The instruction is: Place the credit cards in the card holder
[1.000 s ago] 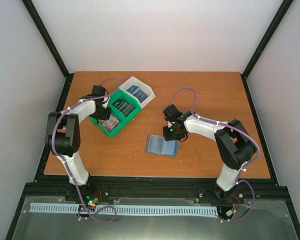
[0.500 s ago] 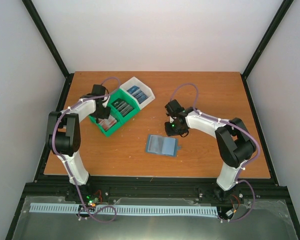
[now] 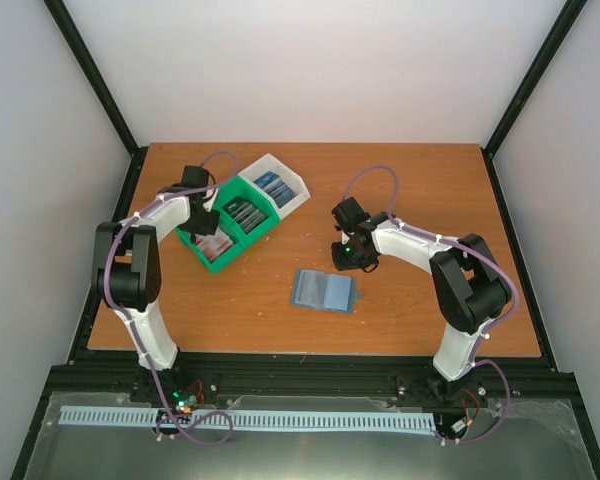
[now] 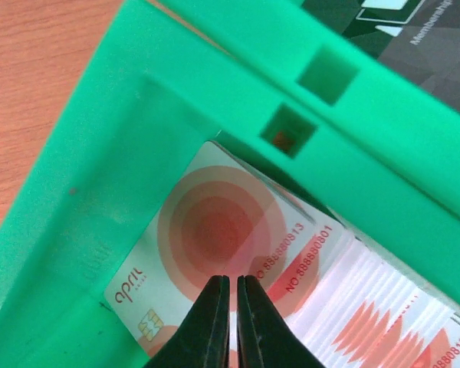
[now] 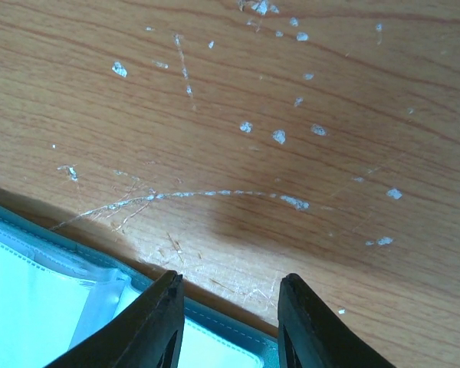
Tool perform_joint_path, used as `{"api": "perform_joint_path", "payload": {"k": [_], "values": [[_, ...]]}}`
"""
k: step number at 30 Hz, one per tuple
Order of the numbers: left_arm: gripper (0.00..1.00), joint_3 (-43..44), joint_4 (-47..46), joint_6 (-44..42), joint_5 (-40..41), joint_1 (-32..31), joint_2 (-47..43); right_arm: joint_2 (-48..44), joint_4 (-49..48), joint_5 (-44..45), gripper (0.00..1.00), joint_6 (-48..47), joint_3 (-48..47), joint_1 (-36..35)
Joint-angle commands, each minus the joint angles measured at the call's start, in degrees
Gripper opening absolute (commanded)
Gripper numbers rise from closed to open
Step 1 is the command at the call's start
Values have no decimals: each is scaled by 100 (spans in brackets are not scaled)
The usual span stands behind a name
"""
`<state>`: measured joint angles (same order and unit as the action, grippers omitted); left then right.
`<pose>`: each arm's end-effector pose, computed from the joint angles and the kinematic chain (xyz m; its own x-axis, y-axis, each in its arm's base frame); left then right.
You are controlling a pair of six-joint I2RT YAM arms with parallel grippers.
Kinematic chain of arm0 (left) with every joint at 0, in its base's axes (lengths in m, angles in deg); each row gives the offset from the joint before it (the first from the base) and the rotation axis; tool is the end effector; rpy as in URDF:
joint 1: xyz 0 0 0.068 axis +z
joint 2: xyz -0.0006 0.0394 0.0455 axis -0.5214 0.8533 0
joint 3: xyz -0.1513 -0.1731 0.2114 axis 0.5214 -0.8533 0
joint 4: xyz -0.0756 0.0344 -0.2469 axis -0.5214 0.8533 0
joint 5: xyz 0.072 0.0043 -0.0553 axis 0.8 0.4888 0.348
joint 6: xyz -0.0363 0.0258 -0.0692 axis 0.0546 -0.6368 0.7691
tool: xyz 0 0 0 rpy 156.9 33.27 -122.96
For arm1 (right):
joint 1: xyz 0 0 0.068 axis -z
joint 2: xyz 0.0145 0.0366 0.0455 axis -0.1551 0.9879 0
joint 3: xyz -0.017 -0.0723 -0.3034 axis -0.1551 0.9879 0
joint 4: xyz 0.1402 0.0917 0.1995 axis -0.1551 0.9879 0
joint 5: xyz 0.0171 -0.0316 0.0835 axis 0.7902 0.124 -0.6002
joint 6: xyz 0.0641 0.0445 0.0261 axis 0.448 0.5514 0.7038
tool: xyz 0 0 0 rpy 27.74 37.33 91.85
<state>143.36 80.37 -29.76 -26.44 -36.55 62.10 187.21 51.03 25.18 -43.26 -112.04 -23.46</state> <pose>0.3930 -0.0247 0.1877 -0.9242 0.1456 -0.3531 0.0938 0.9827 0.1595 0.3020 0.1963 0.1752 -0.9488 -0.1879 -0.2539 -0.2309 0.9610 0.1519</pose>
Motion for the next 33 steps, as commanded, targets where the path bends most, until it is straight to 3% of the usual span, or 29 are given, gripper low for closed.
{"api": "perform_joint_path", "payload": {"k": [1, 10, 17, 33], "values": [[7, 328, 243, 44, -103, 181, 123, 47, 66, 126, 35, -88, -103, 35], [9, 426, 293, 96, -99, 249, 262, 53, 65, 135, 35, -97, -112, 30], [38, 311, 71, -64, -529, 249, 89, 61, 67, 131, 35, -107, -138, 30], [46, -737, 1180, 1478, -124, 196, -1070, 80, -7, 9, 35, -31, -165, 30]]}}
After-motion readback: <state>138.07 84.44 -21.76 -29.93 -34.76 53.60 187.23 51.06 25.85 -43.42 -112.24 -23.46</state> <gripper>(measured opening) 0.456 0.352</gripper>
